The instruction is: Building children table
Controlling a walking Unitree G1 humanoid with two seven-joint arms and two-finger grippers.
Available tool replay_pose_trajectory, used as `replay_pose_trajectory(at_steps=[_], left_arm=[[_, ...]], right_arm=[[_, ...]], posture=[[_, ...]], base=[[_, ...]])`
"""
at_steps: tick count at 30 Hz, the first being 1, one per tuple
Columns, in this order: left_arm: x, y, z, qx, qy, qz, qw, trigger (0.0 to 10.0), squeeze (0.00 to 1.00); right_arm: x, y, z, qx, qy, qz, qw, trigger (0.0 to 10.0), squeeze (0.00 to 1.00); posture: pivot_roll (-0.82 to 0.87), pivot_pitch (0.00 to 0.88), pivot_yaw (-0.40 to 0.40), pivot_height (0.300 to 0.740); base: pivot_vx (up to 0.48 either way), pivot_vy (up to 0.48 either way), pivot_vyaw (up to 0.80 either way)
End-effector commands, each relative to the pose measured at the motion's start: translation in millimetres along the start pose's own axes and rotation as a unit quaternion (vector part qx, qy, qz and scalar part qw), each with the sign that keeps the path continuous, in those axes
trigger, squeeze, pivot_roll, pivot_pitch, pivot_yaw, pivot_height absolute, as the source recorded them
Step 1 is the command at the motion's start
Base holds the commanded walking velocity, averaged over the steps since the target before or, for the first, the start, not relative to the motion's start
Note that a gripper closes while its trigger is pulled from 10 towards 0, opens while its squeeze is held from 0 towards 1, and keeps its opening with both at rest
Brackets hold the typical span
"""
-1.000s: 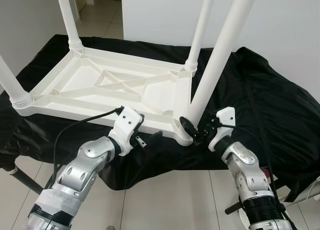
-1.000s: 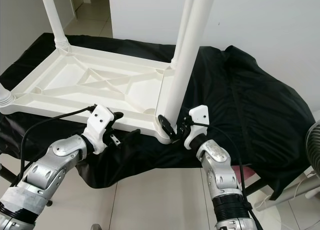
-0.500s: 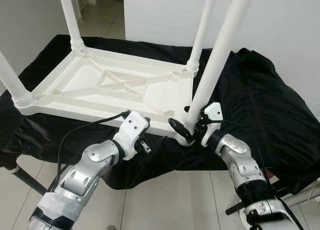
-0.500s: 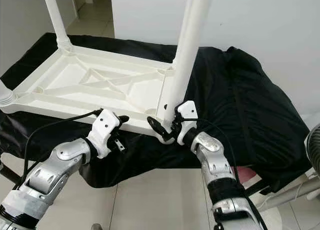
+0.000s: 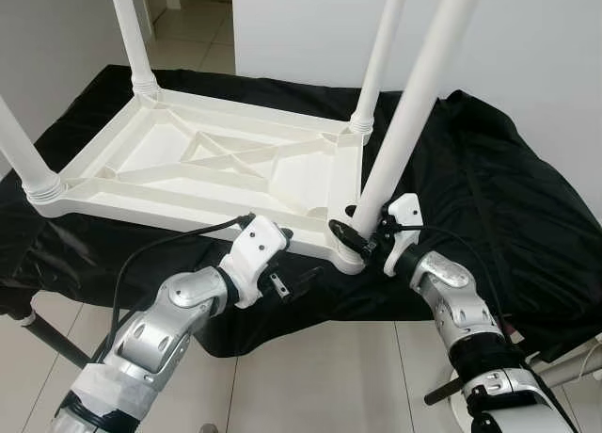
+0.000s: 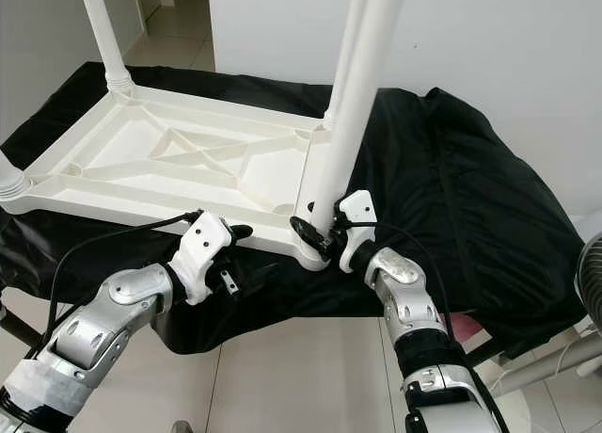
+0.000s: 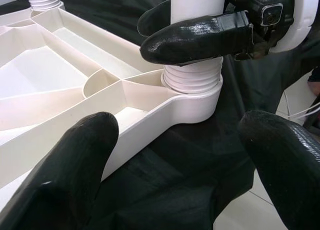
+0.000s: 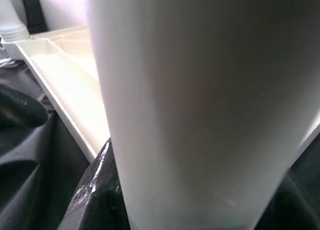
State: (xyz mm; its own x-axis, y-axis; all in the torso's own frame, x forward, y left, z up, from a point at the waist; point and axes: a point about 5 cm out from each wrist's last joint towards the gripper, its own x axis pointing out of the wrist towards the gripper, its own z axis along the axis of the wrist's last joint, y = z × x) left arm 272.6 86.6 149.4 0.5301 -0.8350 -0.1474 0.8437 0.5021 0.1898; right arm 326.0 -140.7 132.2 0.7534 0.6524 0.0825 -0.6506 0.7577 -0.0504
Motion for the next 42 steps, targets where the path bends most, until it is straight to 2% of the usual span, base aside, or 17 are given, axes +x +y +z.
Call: replay_pose_trajectory(at_steps=[1,5,7,9,11,12,15,17,18,19,23,27,32,33,34,40,42], left_arm=[[0.1,-2.7,-1.8,0.003,0.009,-0.001,1.0,10.0,0.0],[0.2,-2.1,-2.2,0.004,0.01,-0.001,1.0,10.0,0.0],[-0.7,0.0,-4.4,0.01,0.015,0.006,1.0,10.0,0.0],[-1.0,0.6,-5.0,0.011,0.017,0.008,1.0,10.0,0.0],[-1.7,3.7,-5.2,0.015,0.019,0.013,1.0,10.0,0.0],[-1.7,3.7,-5.2,0.015,0.019,0.013,1.0,10.0,0.0],[-2.0,5.6,-5.3,0.017,0.02,0.016,1.0,10.0,0.0],[-1.7,6.7,-5.3,0.019,0.021,0.018,0.999,10.0,0.0],[-1.7,6.7,-5.3,0.019,0.021,0.018,0.999,10.0,0.0],[-1.6,7.3,-5.2,0.021,0.022,0.018,0.999,10.0,0.0],[-1.9,7.3,-5.4,0.022,0.023,0.017,0.999,10.0,0.0],[-0.6,9.1,-4.2,0.026,0.023,0.017,0.999,10.0,0.0],[0.6,12.0,-2.3,0.027,0.02,0.019,0.999,10.0,0.0],[0.8,12.1,-1.9,0.028,0.019,0.019,0.999,10.0,0.0],[0.8,11.9,-1.7,0.029,0.019,0.019,0.999,10.0,0.0],[0.2,11.7,-1.9,0.031,0.019,0.019,0.999,10.0,0.0],[0.0,11.5,-2.0,0.031,0.019,0.02,0.999,10.0,0.0]], right_arm=[[-2.5,3.6,-3.5,0.022,-0.008,-0.026,0.999,10.0,0.0],[-1.7,7.9,-2.8,0.028,-0.015,-0.051,0.998,10.0,0.0],[-0.1,14.4,-4.6,0.03,-0.008,-0.106,0.994,10.0,0.0],[0.1,16.3,-5.2,0.031,-0.005,-0.122,0.992,10.0,0.0],[-0.1,23.6,-7.2,0.052,-0.002,-0.203,0.978,10.0,0.0],[-0.1,23.6,-7.2,0.052,-0.002,-0.203,0.978,10.0,0.0],[-0.5,30.5,-7.7,0.06,-0.001,-0.25,0.966,10.0,0.0],[1.7,40.8,-6.9,0.059,-0.007,-0.289,0.956,10.0,0.0],[1.7,40.8,-6.9,0.059,-0.007,-0.289,0.956,10.0,0.0],[5.9,52.2,-7.8,0.073,-0.007,-0.294,0.953,10.0,0.0],[10.4,62.7,-3.4,0.089,-0.024,-0.261,0.961,10.0,0.0],[5.8,54.7,-2.8,0.075,-0.009,-0.286,0.955,10.0,0.0],[6.8,54.9,-2.7,0.071,-0.002,-0.289,0.955,10.0,0.0],[7.2,55.8,-1.3,0.071,-0.004,-0.285,0.956,10.0,0.18],[6.9,56.2,-0.2,0.071,-0.007,-0.283,0.957,10.0,1.0],[3.8,56.9,1.7,0.068,-0.012,-0.265,0.962,10.0,1.0],[-0.5,51.6,2.7,0.053,-0.01,-0.25,0.967,10.0,1.0]], posture=[[0.04,0.056,-0.063,0.74],[0.04,0.057,-0.067,0.74],[0.03,0.062,-0.065,0.74],[0.03,0.062,-0.065,0.74],[0.03,0.061,-0.067,0.74],[0.03,0.061,-0.067,0.74],[0.02,0.059,-0.068,0.74],[0.02,0.054,-0.068,0.74],[0.02,0.054,-0.068,0.74],[0.02,0.052,-0.067,0.74],[0.02,0.047,-0.063,0.74],[0.02,0.041,-0.057,0.74],[0.01,0.039,-0.054,0.74],[0.01,0.038,-0.052,0.74],[0.01,0.037,-0.053,0.74],[0.01,0.037,-0.052,0.74],[0.01,0.04,-0.054,0.74]], base=[[0.0,0.0,0.0],[0.0,0.0,0.0],[0.0,0.0,0.0],[0.0,0.0,0.0],[0.0,0.0,0.0],[0.0,0.0,0.0],[0.0,0.0,0.0],[0.0,0.0,0.0],[0.0,0.0,0.0],[0.0,0.0,0.0],[0.0,0.0,0.0],[0.0,0.0,0.0],[0.0,0.0,0.0],[0.0,0.0,0.0],[0.0,0.0,0.0],[0.0,0.0,0.0],[0.0,0.0,0.0]])
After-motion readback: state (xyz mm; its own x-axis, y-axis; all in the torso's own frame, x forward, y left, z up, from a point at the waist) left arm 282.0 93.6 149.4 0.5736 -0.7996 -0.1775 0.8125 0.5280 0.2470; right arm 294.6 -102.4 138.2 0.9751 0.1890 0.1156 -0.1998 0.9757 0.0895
